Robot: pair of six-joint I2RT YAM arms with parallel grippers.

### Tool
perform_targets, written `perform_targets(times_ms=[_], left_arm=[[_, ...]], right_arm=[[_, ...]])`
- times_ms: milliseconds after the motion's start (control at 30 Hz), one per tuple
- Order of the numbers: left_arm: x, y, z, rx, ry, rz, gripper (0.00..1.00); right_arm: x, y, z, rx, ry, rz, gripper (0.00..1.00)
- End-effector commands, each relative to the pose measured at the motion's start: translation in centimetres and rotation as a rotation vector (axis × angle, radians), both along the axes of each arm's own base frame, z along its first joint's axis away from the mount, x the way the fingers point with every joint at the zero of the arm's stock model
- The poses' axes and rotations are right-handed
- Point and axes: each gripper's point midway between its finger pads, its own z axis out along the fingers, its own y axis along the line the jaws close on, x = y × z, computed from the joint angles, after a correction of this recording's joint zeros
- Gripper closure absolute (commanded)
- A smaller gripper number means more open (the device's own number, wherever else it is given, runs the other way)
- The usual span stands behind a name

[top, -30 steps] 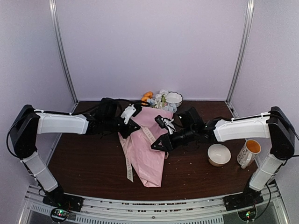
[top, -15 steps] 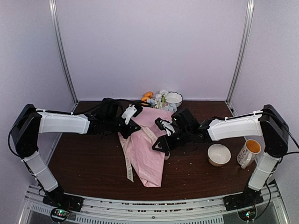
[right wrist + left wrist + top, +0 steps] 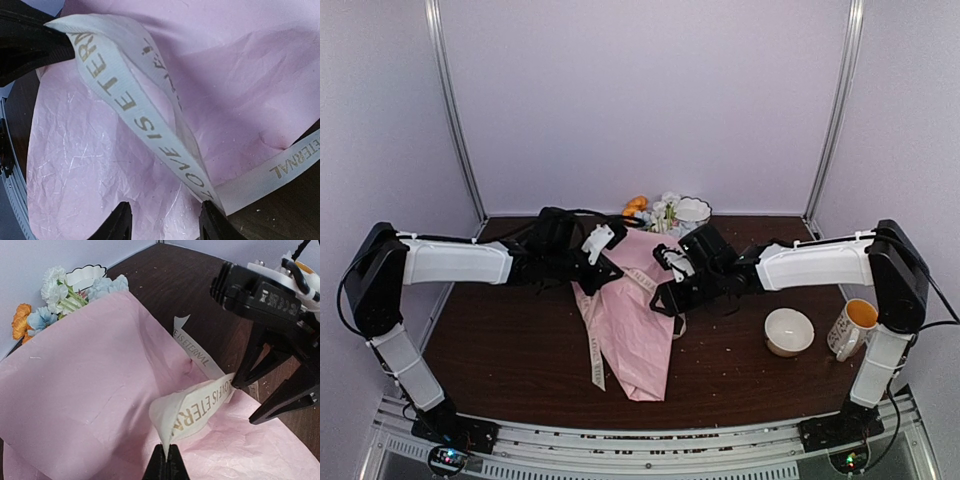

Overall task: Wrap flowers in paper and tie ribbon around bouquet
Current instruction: Cross the ribbon over the folded bouquet.

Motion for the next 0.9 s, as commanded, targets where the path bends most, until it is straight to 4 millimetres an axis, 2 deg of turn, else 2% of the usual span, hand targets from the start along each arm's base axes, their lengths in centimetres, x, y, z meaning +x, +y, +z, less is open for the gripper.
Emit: perform_targets(times_ms=[0,100,200,300,433,567,633,767,867], left_arm=[[-0.1,-0.4,1.8,-0.034,-0.024,-0.040,1.00],[-0.5,-0.1,1.4,-0.011,-0.015,-0.046,1.00],[-1.0,0.2,1.4,-0.002,-0.007,-0.056,1.00],[-1.4,0.3,1.6,-0.006,-0.007,-0.061,1.00],[-1.3,0.6,1.4,-0.001,-0.001,-0.046,1.00],[-1.8,0.5,2.0,-0.025,-0.006,-0.062,1.00],[-2.3,0.6,2.7,-0.043,-0.017,-0.074,1.00],[-2.6,0.7,3.7,-0.062,-0.033,-0.078,1.00],[-3.0,0.9,4.4,-0.079,-0.047,-0.086,1.00]], right_arm=[[2.5,-0.2,2.5,-0.021,-0.101,-0.058,0.58],[3.6,-0.3,3.1,-0.026,-0.117,-0.080,0.67],[4.6,-0.3,3.3,-0.039,-0.127,-0.099,0.68],[4.6,0.4,2.9,-0.045,-0.113,-0.066,0.66],[3.3,1.9,3.1,0.010,-0.086,0.049,0.62],[2.9,2.4,2.7,0.058,-0.028,0.110,0.71],[2.0,3.1,1.8,0.072,0.048,0.188,0.71],[-1.5,5.5,0.4,0.119,0.180,0.346,0.71],[-1.9,6.2,0.3,0.156,0.202,0.349,0.75]])
